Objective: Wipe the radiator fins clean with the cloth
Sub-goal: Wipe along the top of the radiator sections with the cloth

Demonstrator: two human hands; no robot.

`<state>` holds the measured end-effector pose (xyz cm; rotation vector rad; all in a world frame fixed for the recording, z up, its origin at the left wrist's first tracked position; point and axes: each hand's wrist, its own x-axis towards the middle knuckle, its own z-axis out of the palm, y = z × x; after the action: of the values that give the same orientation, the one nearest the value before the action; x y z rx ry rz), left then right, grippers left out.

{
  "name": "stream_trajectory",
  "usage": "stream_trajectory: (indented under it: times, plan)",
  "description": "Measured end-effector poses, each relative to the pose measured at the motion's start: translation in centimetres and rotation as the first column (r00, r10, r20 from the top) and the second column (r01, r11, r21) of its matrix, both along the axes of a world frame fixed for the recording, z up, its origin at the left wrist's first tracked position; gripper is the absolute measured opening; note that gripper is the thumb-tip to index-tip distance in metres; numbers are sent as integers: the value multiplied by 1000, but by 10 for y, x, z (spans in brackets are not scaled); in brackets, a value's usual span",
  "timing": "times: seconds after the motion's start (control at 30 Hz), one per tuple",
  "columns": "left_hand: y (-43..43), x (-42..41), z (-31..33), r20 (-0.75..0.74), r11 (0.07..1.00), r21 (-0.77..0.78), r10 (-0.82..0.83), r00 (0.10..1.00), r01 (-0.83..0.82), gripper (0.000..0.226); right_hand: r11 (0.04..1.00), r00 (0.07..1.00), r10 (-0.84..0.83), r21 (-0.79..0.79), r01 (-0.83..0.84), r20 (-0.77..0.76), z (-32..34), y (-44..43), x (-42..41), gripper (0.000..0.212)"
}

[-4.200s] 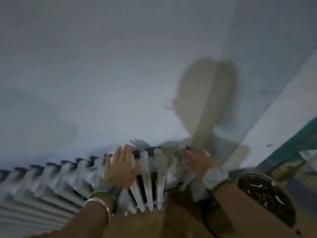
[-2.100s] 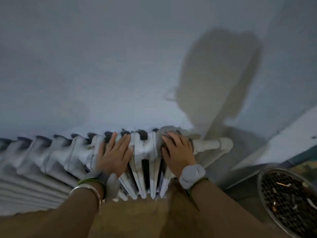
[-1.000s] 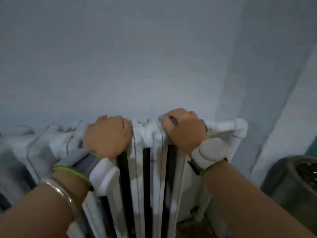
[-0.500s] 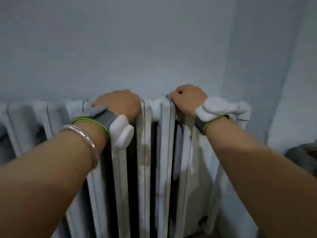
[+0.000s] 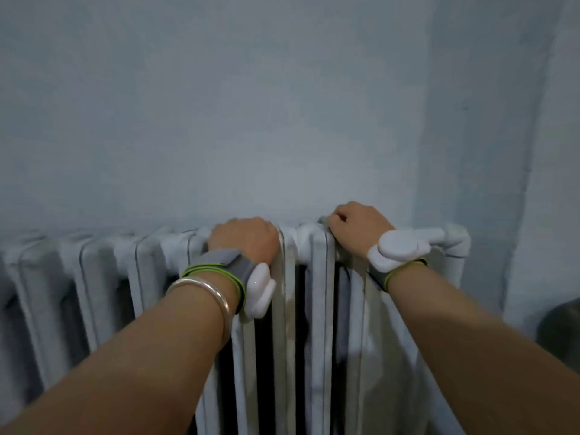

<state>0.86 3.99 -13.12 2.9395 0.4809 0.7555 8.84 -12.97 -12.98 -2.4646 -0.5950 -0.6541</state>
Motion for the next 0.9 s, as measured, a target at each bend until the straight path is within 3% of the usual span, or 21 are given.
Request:
stream_trajectory:
  times: [0.4,0.63,0.9]
  plan:
    - [-1,-6,0,-21,1000,28,-12,1000,13,39,1000,999,-30,2,30,29,-1,2,-1,33]
    - [2,-1,-2,14,998,-57,-35,999,36,38,999,999,-40,-3,40,29,-2,1,-5,30]
    - [1,1,-1,-2,998,-53,-28,1000,28,53,999,999,-17,30,15,45,-7,0,-1,29]
